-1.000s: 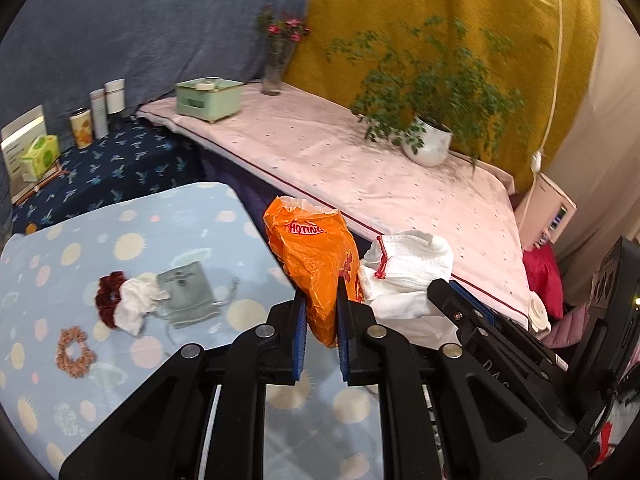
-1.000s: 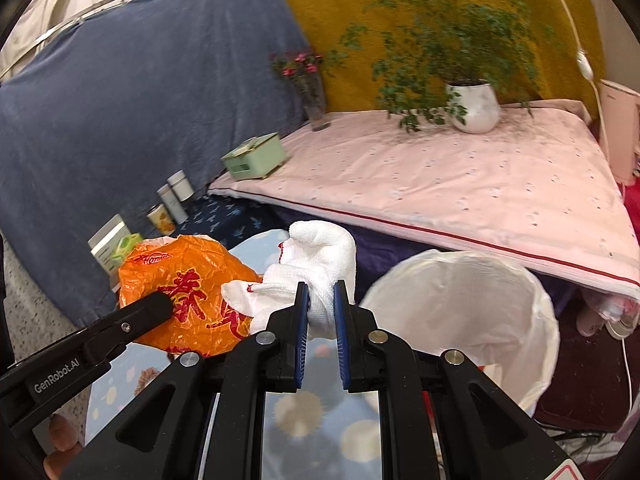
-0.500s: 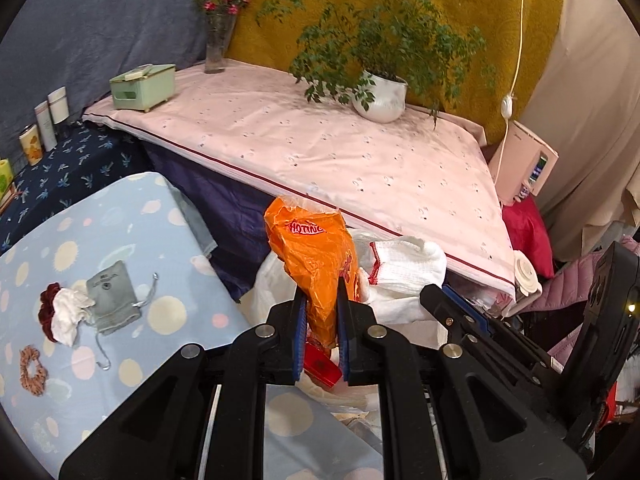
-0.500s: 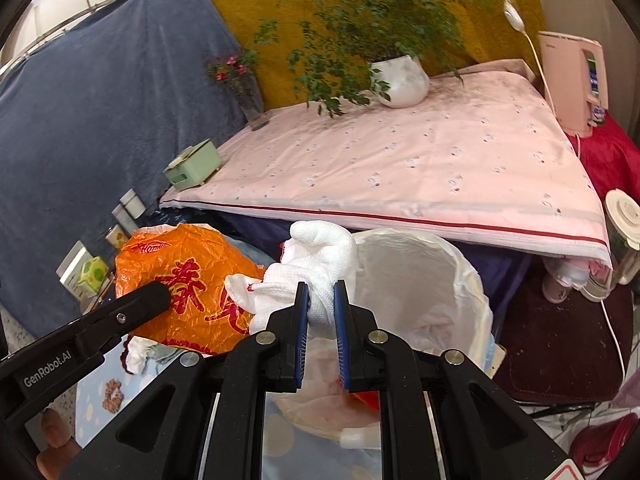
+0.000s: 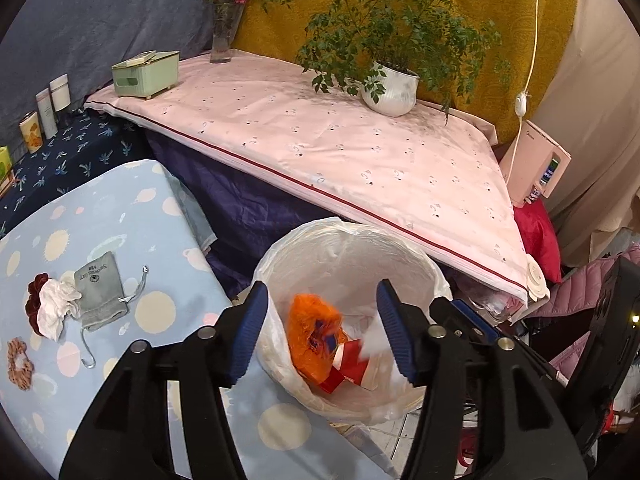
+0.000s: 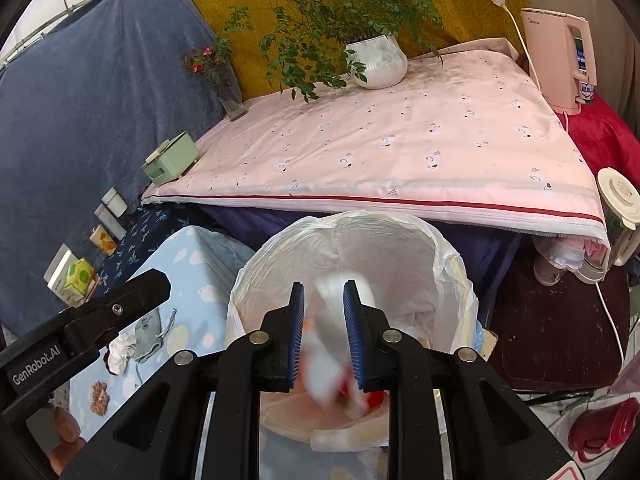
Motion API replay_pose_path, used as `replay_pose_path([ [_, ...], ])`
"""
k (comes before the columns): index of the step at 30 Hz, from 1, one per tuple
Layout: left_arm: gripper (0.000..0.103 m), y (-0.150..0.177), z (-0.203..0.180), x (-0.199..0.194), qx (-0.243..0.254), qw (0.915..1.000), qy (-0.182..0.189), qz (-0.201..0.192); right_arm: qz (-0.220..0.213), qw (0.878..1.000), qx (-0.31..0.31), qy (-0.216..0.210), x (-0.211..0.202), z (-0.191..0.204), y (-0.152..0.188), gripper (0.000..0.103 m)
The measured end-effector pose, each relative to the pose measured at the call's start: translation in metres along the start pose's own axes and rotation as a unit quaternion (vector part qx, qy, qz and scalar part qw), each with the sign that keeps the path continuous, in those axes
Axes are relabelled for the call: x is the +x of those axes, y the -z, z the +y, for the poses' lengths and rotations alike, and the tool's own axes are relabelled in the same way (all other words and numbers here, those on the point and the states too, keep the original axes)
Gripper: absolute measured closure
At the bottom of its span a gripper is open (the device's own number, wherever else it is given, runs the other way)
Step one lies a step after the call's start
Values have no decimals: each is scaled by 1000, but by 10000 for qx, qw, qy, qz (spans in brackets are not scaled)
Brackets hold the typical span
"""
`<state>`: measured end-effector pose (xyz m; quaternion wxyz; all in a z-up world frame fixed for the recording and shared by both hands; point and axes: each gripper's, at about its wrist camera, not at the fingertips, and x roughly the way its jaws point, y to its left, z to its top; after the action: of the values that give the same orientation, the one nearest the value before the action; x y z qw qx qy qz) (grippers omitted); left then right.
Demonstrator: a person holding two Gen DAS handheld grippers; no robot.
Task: Collect trash
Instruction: 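Carry the orange bag and tissues to the bin and open both tools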
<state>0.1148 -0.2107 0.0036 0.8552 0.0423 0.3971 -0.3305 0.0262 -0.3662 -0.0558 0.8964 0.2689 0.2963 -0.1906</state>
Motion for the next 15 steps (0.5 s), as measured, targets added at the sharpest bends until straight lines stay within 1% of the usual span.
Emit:
replay_pose_path([
  [4, 48, 1, 10, 0, -59, 10000, -59, 18, 26, 10000, -59, -28, 2, 9, 1, 78],
  [8, 48, 4, 23, -4, -140, 9998, -148, 13, 37, 9998, -182, -40, 3, 20, 4, 73],
  [15, 48, 11, 49, -13, -349, 9988, -329, -21, 95, 9991, -385, -117, 4, 43, 9, 72],
])
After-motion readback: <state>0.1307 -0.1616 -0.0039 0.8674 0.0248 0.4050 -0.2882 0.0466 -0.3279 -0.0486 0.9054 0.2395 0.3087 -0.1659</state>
